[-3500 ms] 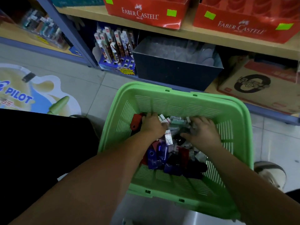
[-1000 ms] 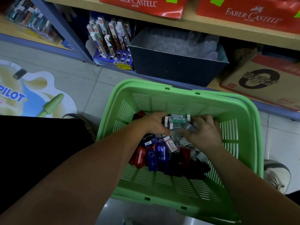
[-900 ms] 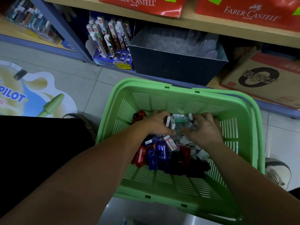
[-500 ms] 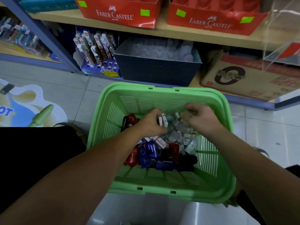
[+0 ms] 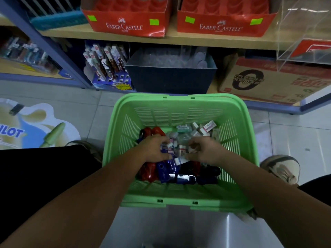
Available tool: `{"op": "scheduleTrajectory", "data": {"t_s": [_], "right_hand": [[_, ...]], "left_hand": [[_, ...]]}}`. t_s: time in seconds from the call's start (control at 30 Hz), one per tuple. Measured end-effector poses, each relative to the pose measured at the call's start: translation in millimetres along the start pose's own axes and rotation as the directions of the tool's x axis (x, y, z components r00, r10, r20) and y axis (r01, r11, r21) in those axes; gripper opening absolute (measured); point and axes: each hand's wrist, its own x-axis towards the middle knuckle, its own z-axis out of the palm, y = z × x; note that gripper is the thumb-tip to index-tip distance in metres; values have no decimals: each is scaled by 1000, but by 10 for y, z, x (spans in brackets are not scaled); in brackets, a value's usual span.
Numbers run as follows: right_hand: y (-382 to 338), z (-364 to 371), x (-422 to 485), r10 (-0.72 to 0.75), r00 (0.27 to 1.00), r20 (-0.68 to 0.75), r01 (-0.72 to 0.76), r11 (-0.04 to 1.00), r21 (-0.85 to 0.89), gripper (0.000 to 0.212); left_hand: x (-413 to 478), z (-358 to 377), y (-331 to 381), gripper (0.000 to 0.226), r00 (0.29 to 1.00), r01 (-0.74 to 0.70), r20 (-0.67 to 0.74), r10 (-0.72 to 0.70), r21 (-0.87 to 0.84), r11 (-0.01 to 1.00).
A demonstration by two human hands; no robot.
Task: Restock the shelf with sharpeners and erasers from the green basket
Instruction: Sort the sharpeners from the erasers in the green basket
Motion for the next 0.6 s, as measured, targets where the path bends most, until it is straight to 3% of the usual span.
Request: {"op": "scheduleTrajectory", "data": {"t_s": [0.1,0.2,0.37,0.43,0.53,0.6], "right_hand": [[72,200,83,14,1000,2,-14,989,-144,56],[83,323,155,-100,990,-98,57,926,-373,44],[45,411,188,-256,962,-92,173,837,-520,24],[28,402,190,-218,968,-123,146,891,-430,21],[-52,318,224,-62,982,-177,43,993,-109,24],[-115,248,276,-44,975,-219,30,997,-67,23]], "left_hand": [[-11,37,-10,79,1000,-9,-15,8,-39,999],[-28,-16,-21,88,999,37,32,-37,2,999],[-79,0,-58,53,998,44,-35,-43,29,999],[-109,-21,-53,43,996,43,-83,-42,18,999],[-141,-182,-27,38,964,67,-255,-77,-50,997],[-152,-319,-12,43,919,90,-379,-105,-57,994]]}}
